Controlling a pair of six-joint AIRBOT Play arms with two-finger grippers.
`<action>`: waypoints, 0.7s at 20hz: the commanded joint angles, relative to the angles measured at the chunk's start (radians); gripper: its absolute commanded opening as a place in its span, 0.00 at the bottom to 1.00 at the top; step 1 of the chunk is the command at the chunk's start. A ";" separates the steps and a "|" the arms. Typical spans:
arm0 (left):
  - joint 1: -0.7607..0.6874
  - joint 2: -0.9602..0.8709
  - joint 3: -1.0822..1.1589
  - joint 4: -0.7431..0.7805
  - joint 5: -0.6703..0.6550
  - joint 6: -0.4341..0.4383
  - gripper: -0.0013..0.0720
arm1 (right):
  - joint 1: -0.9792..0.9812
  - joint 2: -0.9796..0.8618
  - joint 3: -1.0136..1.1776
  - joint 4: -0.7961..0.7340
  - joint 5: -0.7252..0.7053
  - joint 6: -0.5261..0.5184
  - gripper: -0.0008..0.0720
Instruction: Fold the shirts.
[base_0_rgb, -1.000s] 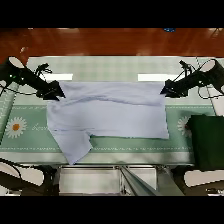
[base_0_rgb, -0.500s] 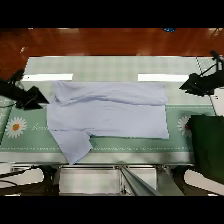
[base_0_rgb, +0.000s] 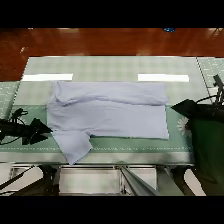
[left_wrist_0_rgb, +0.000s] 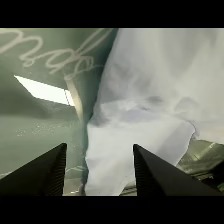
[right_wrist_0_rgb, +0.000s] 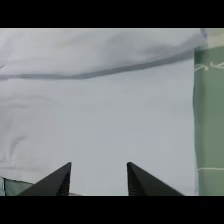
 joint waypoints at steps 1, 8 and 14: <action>-0.047 0.001 -0.052 -0.023 0.032 0.014 0.71 | -0.002 0.055 -0.117 0.077 -0.011 -0.045 0.57; -0.288 -0.054 -0.056 -0.041 0.142 0.012 0.70 | -0.003 0.055 -0.124 0.164 -0.044 -0.046 0.57; -0.306 -0.058 -0.041 -0.041 0.122 0.019 0.07 | -0.165 0.055 -0.164 -0.320 0.032 0.203 0.57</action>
